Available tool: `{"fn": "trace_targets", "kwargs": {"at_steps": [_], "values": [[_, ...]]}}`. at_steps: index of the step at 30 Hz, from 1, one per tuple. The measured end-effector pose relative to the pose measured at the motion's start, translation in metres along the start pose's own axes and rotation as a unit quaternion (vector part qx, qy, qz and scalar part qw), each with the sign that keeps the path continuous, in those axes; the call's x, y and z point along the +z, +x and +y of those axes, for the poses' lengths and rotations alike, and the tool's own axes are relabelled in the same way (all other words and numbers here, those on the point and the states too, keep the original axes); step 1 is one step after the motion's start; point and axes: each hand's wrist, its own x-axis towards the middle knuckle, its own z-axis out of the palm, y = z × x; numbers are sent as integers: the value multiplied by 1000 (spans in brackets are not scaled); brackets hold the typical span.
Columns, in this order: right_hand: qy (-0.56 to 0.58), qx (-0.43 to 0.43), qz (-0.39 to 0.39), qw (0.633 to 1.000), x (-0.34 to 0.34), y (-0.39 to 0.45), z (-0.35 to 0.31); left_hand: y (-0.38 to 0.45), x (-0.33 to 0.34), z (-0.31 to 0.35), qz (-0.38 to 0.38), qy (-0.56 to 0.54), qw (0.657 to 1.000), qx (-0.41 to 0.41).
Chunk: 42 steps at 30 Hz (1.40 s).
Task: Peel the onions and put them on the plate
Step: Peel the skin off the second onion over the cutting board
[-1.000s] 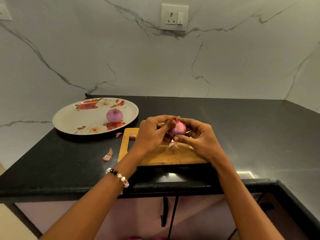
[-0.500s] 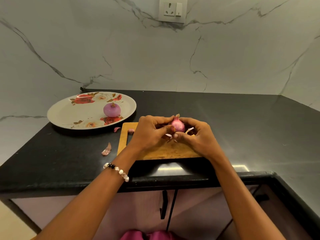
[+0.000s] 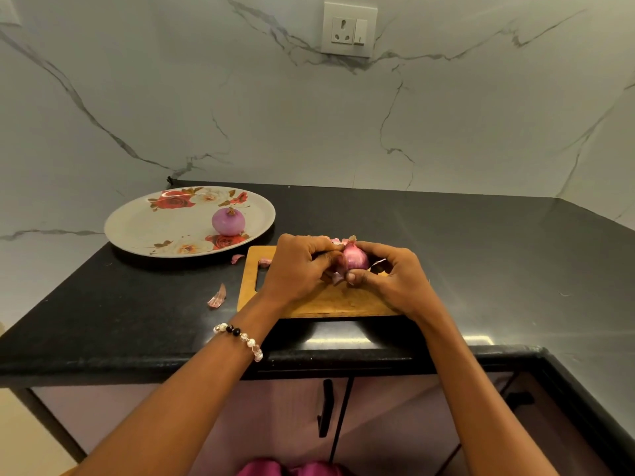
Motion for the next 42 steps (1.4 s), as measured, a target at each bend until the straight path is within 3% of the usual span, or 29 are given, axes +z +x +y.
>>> {"fn": "trace_targets", "kwargs": {"at_steps": [17, 34, 42], "values": [[-24, -4, -7, 1000, 1, 2, 5, 2, -2, 4, 26, 41, 997, 54], [-45, -11, -39, 998, 2, 1, -3, 2, 0, 4, 18, 116, 992, 39], [-17, -9, -36, 999, 0, 1, -4, 3, -1, 7, 27, 97, 995, 14]]}}
